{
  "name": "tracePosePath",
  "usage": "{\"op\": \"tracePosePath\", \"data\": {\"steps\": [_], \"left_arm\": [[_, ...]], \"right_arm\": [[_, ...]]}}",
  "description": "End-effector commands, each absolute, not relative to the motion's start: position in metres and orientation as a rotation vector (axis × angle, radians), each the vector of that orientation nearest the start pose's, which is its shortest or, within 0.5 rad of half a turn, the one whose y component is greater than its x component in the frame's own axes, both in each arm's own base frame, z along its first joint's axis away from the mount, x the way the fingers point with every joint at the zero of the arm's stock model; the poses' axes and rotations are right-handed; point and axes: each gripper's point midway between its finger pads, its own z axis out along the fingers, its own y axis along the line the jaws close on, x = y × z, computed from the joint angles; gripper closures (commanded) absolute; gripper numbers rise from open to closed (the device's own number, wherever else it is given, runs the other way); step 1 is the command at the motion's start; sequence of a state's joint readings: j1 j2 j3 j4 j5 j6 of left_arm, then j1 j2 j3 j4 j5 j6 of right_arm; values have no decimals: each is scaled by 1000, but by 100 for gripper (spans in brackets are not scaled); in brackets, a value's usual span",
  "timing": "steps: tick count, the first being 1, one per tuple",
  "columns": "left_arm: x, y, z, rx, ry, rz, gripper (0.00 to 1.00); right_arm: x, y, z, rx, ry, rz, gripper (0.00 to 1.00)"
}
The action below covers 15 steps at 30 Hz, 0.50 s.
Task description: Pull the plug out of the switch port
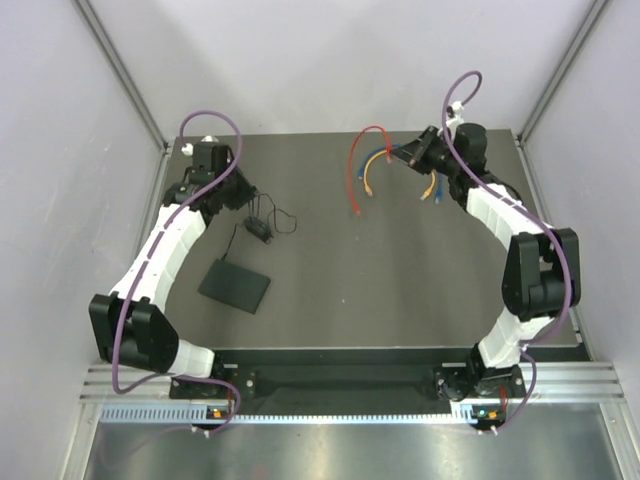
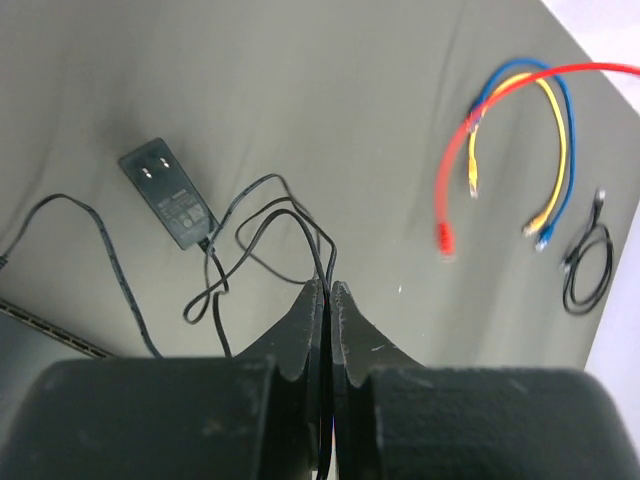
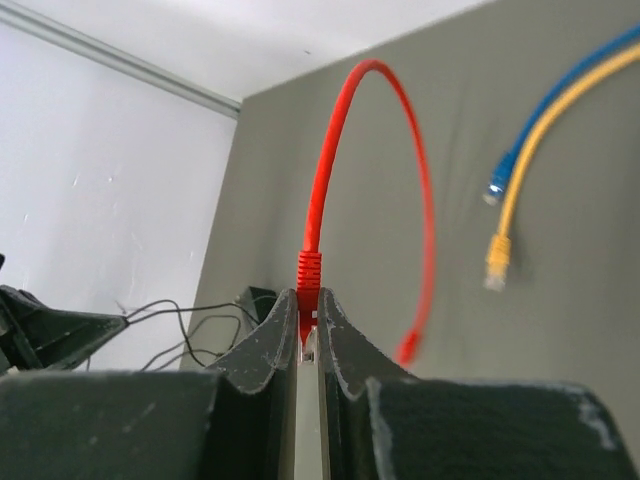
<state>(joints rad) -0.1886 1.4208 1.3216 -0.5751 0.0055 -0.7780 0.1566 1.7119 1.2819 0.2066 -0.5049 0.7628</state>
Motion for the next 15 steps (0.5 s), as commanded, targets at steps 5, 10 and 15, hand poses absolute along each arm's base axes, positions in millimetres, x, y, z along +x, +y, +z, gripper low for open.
{"op": "tracePosePath", "data": {"steps": [5, 10, 15], "left_arm": [[412, -112, 247, -572, 2174, -629, 100], [428, -120, 235, -535, 2232, -720, 100], [446, -120, 223, -532, 2264, -756, 100]], "right_arm": [[490, 151, 210, 253, 1975, 1137, 100], [502, 128, 167, 303, 2099, 993, 96], [515, 108, 149, 290, 2189, 815, 88]]}}
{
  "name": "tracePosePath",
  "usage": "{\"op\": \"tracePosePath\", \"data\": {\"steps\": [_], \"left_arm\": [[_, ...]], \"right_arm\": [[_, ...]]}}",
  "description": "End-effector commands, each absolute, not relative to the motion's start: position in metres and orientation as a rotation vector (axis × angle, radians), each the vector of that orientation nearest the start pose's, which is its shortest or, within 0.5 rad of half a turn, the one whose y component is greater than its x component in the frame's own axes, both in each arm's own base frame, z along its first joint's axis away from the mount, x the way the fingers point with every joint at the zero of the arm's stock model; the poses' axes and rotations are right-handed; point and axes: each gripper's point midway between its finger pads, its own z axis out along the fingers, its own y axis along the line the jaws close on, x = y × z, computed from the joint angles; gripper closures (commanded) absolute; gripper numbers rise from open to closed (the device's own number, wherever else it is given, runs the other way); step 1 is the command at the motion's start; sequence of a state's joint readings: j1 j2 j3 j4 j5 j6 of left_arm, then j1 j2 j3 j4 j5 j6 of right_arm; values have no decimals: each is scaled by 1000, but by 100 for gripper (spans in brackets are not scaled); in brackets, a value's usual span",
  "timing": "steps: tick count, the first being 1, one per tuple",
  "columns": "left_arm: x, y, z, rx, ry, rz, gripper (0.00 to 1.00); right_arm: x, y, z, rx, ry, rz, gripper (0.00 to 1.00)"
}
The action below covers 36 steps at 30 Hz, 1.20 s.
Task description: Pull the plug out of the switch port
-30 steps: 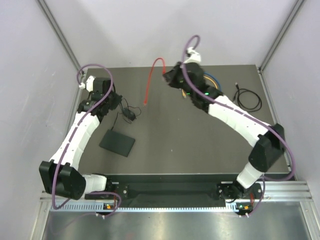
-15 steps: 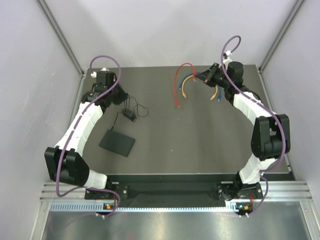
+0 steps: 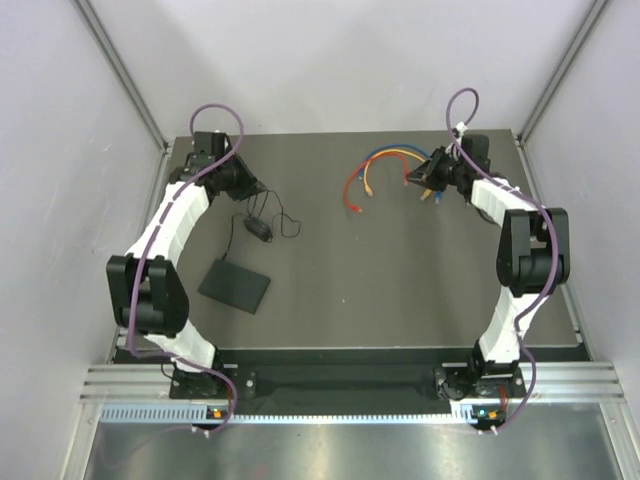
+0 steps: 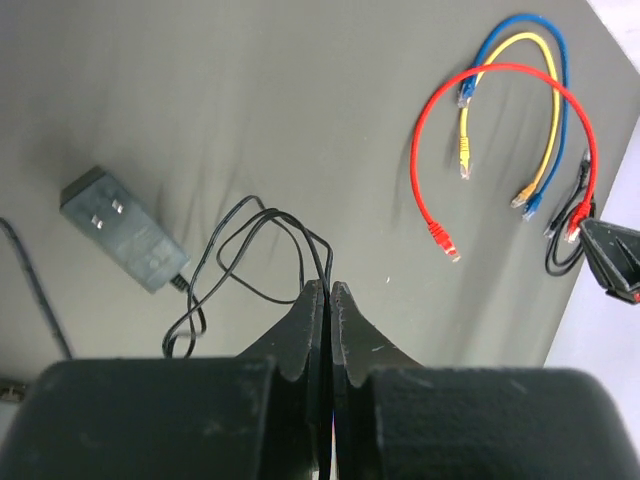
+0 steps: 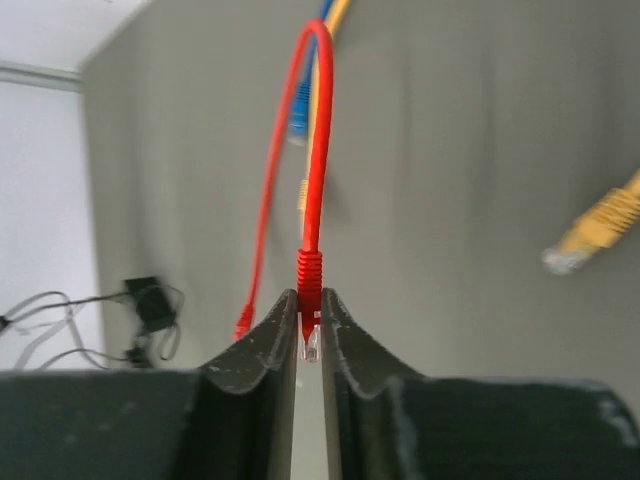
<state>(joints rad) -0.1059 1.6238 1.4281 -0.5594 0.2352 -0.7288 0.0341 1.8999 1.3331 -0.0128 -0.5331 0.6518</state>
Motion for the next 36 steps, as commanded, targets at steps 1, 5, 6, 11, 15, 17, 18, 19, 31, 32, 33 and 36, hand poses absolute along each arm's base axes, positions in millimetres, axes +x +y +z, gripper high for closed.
{"op": "tracePosePath", "data": {"steps": [1, 5, 6, 11, 15, 17, 18, 19, 31, 32, 33, 36], "left_arm": [[452, -120, 220, -524, 2270, -755, 100], [466, -117, 210, -507, 2298, -738, 99], [471, -115, 213, -504, 2292, -737, 97], [483, -114, 195, -486, 2350, -711, 64], [490, -107, 209, -475, 2334, -657, 39], [490, -102, 218, -481, 2323, -620, 29], [487, -99, 224, -479, 2330, -600, 25], [486, -92, 229, -487, 2319, -549, 20], [365, -42, 248, -598, 2326, -255, 30], [348, -39, 226, -639, 2363, -239, 33], [333, -39, 238, -675, 2310, -267, 35], [298, -30, 220, -769, 2317, -238, 38]], "right_arm": [[514, 103, 142, 310, 2222, 769, 86], [529, 85, 144, 306, 2252, 631, 82], [530, 82, 139, 315, 2263, 609, 78], [525, 73, 134, 359, 2318, 541, 58], [516, 62, 143, 375, 2351, 423, 49], [514, 63, 158, 366, 2332, 371, 48], [510, 64, 172, 360, 2315, 350, 46], [507, 77, 180, 324, 2307, 364, 45], [407, 286, 271, -275, 2171, 819, 41], [400, 301, 273, -314, 2159, 861, 41], [382, 327, 276, -395, 2145, 946, 41], [360, 374, 285, -479, 2089, 1131, 43]]}}
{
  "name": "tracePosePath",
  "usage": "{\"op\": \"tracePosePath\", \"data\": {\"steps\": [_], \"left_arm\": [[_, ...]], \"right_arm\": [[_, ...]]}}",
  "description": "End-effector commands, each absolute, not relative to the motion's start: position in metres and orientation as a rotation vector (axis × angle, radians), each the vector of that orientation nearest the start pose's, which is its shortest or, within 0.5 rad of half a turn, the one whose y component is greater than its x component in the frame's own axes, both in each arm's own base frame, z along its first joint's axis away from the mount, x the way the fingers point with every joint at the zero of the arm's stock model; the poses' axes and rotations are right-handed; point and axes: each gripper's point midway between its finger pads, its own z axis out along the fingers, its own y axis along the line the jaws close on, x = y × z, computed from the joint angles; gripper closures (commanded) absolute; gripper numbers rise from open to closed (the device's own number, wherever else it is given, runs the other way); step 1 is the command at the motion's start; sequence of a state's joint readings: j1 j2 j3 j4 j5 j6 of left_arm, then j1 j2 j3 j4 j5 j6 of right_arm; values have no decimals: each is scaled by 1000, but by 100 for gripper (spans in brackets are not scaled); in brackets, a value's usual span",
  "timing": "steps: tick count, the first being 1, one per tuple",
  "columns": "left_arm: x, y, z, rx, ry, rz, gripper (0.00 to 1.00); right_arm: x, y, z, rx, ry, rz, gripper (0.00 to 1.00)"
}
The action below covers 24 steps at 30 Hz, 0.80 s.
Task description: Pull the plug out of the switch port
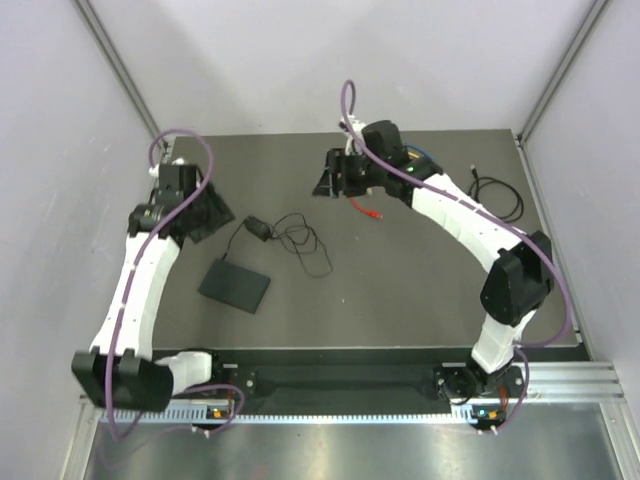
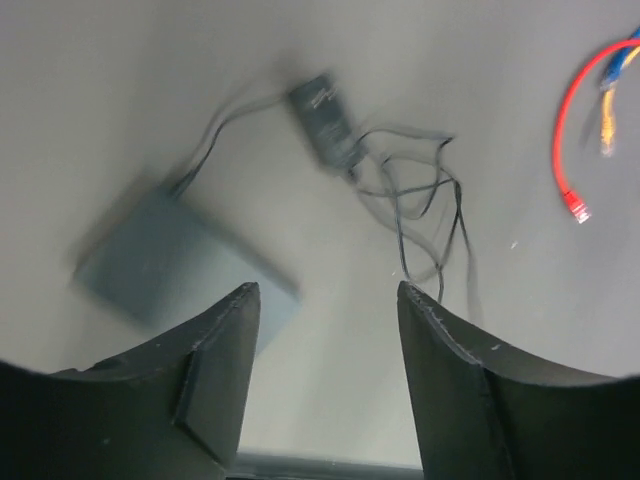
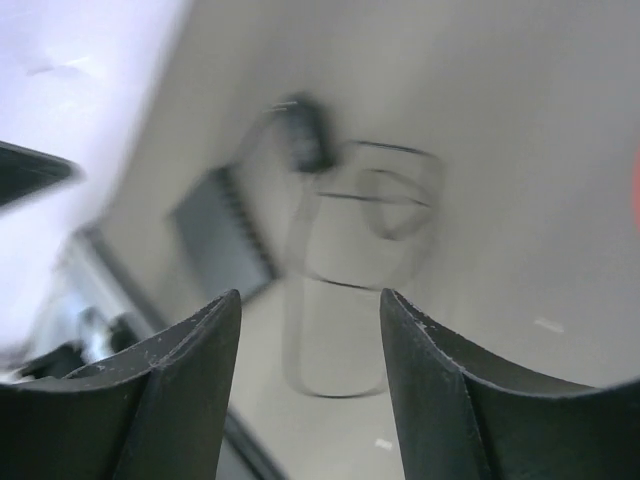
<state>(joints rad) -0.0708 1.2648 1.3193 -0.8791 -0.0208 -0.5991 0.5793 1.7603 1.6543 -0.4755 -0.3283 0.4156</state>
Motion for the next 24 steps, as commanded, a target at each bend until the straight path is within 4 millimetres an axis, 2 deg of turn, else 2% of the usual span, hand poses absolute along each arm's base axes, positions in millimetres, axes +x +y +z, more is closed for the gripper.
{"op": "tracePosePath", "data": {"steps": [1, 2, 3, 4, 5, 6, 7, 8, 9, 10, 12, 13, 16, 17, 19, 21, 22, 24], "left_arm": [[290, -26, 215, -804, 2324, -211, 38], [282, -17, 205, -854, 2336, -171, 39], [273, -9, 201, -919, 2335, -125, 39], [269, -2, 197, -956, 2336, -104, 39], [266, 9, 191, -1003, 2334, -79, 39], [264, 15, 186, -1018, 2349, -46, 37], [261, 29, 182, -1042, 2337, 49, 36], [259, 34, 181, -1058, 2339, 99, 35], [259, 39, 176, -1084, 2343, 142, 35], [262, 41, 175, -1091, 2333, 152, 35], [266, 40, 163, -1075, 2344, 145, 37], [271, 40, 160, -1072, 2342, 140, 40], [275, 43, 142, -1096, 2387, 127, 51], [276, 43, 135, -1103, 2402, 126, 63], [280, 48, 128, -1111, 2392, 145, 75], [281, 55, 119, -1112, 2419, 190, 92], [281, 61, 115, -1128, 2422, 209, 96], [282, 69, 105, -1145, 2438, 245, 100]], "right_arm": [[354, 386, 291, -478, 2080, 1191, 43], [350, 401, 291, -500, 2058, 1248, 44], [338, 417, 291, -531, 2051, 1287, 45], [332, 427, 295, -539, 2047, 1315, 46], [329, 438, 286, -554, 2062, 1332, 47], [317, 452, 284, -591, 2065, 1374, 48], [312, 462, 291, -610, 2046, 1410, 50], [308, 472, 280, -601, 2085, 1443, 51], [295, 483, 277, -630, 2109, 1489, 53], [290, 491, 279, -639, 2107, 1524, 54], [271, 508, 269, -669, 2132, 1589, 60], [268, 511, 264, -682, 2141, 1584, 61], [261, 518, 229, -664, 2253, 1557, 68], [258, 519, 224, -662, 2268, 1564, 72], [254, 518, 204, -652, 2325, 1556, 79], [253, 518, 193, -675, 2346, 1536, 82], [252, 517, 181, -673, 2384, 1517, 84], [253, 517, 173, -698, 2398, 1495, 85]]}}
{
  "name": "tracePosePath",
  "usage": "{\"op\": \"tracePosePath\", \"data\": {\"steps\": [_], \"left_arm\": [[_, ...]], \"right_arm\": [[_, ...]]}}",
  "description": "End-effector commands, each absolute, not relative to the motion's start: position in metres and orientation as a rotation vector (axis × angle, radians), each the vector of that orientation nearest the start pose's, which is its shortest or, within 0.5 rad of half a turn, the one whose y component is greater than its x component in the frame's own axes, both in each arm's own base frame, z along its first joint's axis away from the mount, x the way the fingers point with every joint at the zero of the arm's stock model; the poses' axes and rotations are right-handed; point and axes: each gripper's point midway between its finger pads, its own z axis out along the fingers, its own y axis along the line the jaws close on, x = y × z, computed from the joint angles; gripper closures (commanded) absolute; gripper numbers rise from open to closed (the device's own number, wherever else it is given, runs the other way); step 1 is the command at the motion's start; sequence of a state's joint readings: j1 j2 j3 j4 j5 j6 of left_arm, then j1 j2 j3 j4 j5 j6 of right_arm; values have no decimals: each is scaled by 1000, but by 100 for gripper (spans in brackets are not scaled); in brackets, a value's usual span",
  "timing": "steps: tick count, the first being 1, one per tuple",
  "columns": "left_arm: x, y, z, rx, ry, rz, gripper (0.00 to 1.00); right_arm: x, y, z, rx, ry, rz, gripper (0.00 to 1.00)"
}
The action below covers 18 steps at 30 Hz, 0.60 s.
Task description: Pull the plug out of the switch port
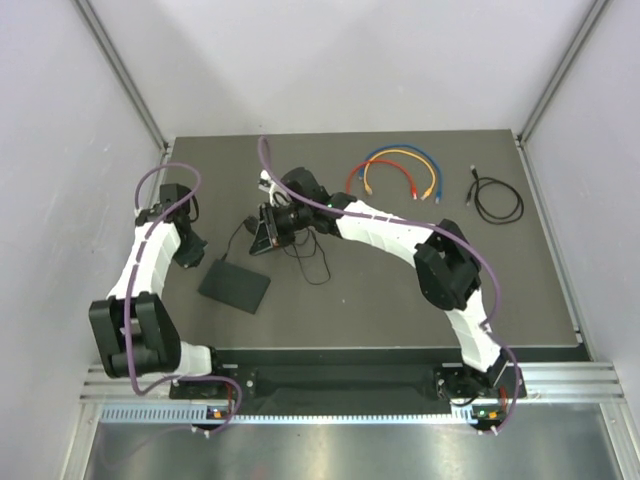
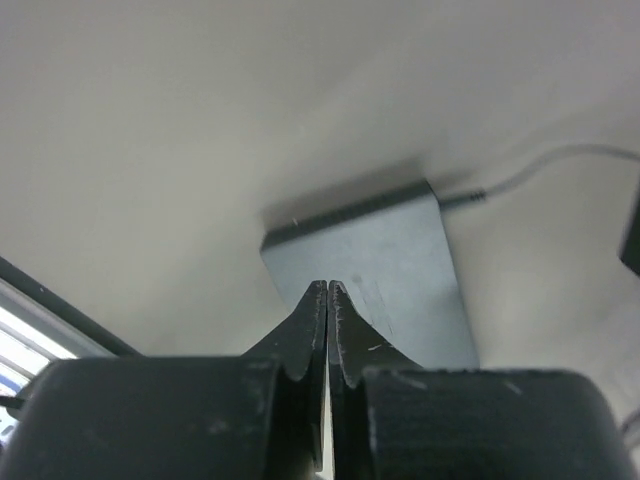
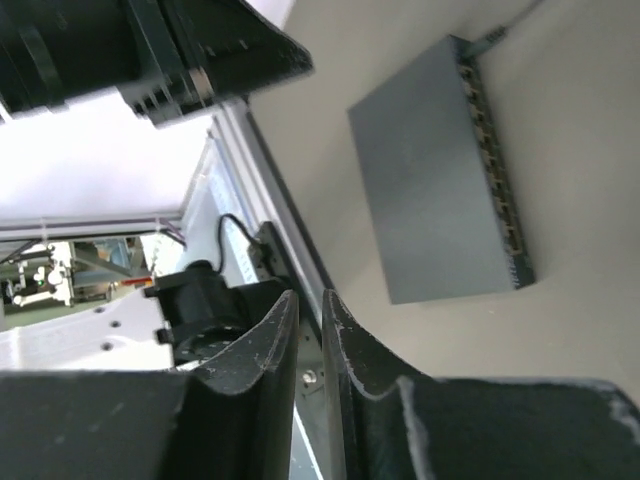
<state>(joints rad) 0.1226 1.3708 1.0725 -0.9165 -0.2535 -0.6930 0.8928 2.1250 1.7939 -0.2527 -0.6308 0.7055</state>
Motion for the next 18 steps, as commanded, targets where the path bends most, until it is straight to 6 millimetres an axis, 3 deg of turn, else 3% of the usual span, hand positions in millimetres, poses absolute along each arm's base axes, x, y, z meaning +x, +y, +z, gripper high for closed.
{"op": "tracePosePath", "data": {"steps": [1, 10, 18], "left_arm": [[282, 74, 102, -1163, 2439, 251, 100], [307, 71, 68, -1165, 2527, 195, 100], [303, 53, 55, -1168, 2625, 88, 100]], "right_arm": [[254, 518, 161, -705, 2420, 1480, 85], [263, 516, 103, -731, 2536, 1399, 84], [274, 502, 77, -675, 2603, 1350, 83]]}}
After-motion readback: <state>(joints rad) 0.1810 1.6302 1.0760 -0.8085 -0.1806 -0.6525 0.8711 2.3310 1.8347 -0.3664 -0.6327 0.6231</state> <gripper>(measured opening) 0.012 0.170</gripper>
